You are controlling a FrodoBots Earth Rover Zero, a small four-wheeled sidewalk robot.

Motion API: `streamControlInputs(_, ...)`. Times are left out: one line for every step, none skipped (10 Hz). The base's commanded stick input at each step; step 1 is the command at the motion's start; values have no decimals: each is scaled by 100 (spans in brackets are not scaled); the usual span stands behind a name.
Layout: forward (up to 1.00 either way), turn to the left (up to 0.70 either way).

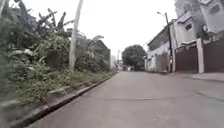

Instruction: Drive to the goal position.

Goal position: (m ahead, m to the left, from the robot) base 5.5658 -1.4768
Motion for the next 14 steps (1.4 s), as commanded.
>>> streamControlInputs(70,-35)
streamControlInputs(70,-35)
streamControlInputs(70,-14)
streamControlInputs(70,0)
streamControlInputs(70,0)
streamControlInputs(70,0)
streamControlInputs(70,0)
streamControlInputs(70,0)
streamControlInputs(70,0)
streamControlInputs(70,0)
streamControlInputs(70,0)
streamControlInputs(70,0)
streamControlInputs(70,0)
streamControlInputs(70,0)
